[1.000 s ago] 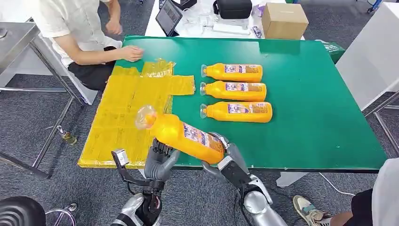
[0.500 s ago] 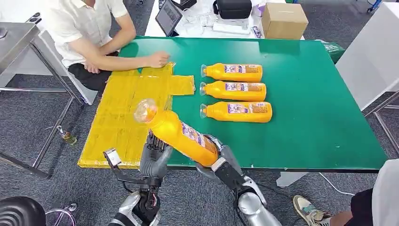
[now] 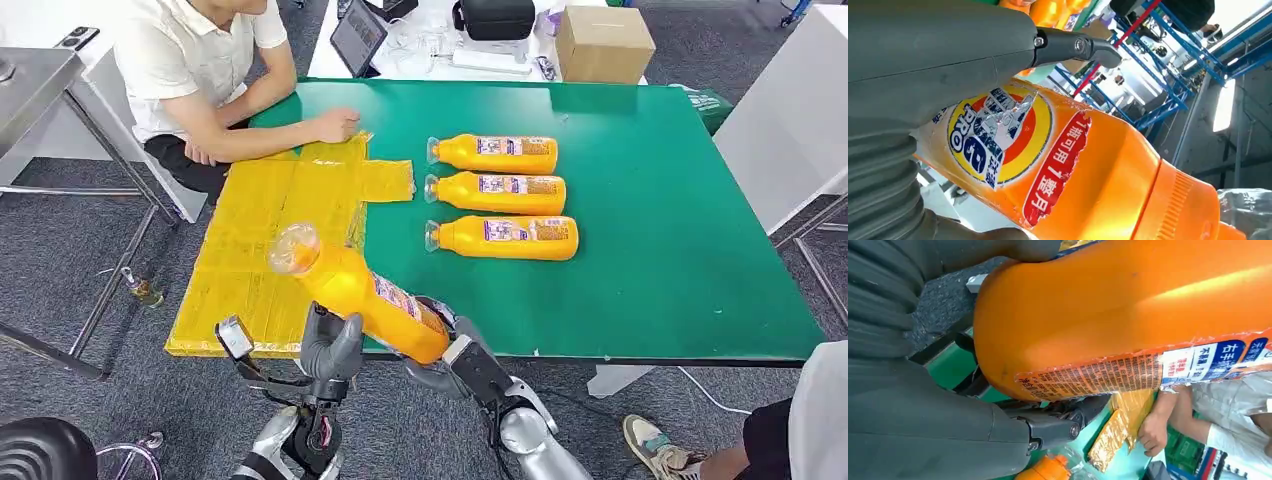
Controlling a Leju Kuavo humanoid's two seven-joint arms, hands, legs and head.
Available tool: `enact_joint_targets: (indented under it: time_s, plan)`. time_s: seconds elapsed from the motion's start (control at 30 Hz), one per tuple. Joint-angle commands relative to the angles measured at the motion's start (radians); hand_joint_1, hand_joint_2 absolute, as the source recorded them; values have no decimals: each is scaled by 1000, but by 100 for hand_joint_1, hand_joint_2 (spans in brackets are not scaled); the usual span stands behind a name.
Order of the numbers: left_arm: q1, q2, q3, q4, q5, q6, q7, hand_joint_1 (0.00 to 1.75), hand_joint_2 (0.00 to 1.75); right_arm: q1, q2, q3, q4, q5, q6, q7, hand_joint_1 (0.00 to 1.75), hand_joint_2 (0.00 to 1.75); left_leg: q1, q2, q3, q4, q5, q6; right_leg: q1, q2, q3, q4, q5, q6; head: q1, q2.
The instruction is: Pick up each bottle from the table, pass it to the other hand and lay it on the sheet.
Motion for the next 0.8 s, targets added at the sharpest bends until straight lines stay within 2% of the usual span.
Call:
enact_joint_targets:
  time_s: [0.03, 0.13, 0.2, 0.4, 0.47, 0.5, 0.57, 0.67, 0.8]
  plan:
    - [-43, 21, -59, 118, -60, 12, -20, 0, 175, -30, 6, 5, 47, 20, 0, 9, 171, 175, 0, 1, 4, -1, -1, 1, 1, 0, 4, -1, -1, -2, 0, 0]
    - [-56, 22, -65, 138, -97, 45, -32, 0, 175, -37, -8, 32, 46, 67, -21, 12, 171, 175, 0, 2, 8, -1, -3, 2, 1, 1, 8, -2, -2, -4, 0, 0]
    - [-60, 19, -61, 145, -99, 49, -32, 0, 175, -35, -8, 35, 46, 69, -21, 12, 171, 175, 0, 1, 4, -1, -1, 1, 0, 0, 4, -1, -1, -2, 0, 0]
    - [-62, 20, -65, 144, -117, 58, -37, 0, 175, -36, -9, 37, 46, 69, -19, 13, 169, 175, 0, 1, 4, -1, -1, 1, 1, 0, 4, -1, -1, -2, 0, 0]
    - [-69, 26, -79, 146, -181, 104, -64, 0, 175, -38, -18, 53, 48, 87, -13, 33, 168, 175, 0, 2, 6, -1, -2, 1, 1, 0, 6, -1, -2, -3, 0, 0]
    - [-75, 32, -97, 145, -271, 187, -103, 0, 175, -40, -30, 70, 47, 118, -26, 63, 168, 175, 0, 1, 4, -1, -1, 1, 1, 0, 4, -1, -1, -2, 0, 0]
    - [-76, 26, -96, 144, -313, 208, -109, 0, 175, -39, -43, 84, 33, 126, -21, 68, 169, 175, 0, 1, 5, -1, -2, 1, 1, 0, 5, -1, -1, -3, 0, 0]
    - [-83, 24, -100, 157, -332, 197, -91, 0, 175, -44, -59, 108, 21, 152, -14, 71, 168, 175, 1, 2, 9, -1, -3, 2, 2, 0, 9, -2, -2, -4, 0, 0]
    - [-103, 20, -77, 202, -266, 85, -39, 0, 175, -58, -69, 151, 33, 201, -8, 71, 168, 175, 0, 1, 5, -1, -2, 1, 1, 0, 6, -1, -1, -3, 1, 0]
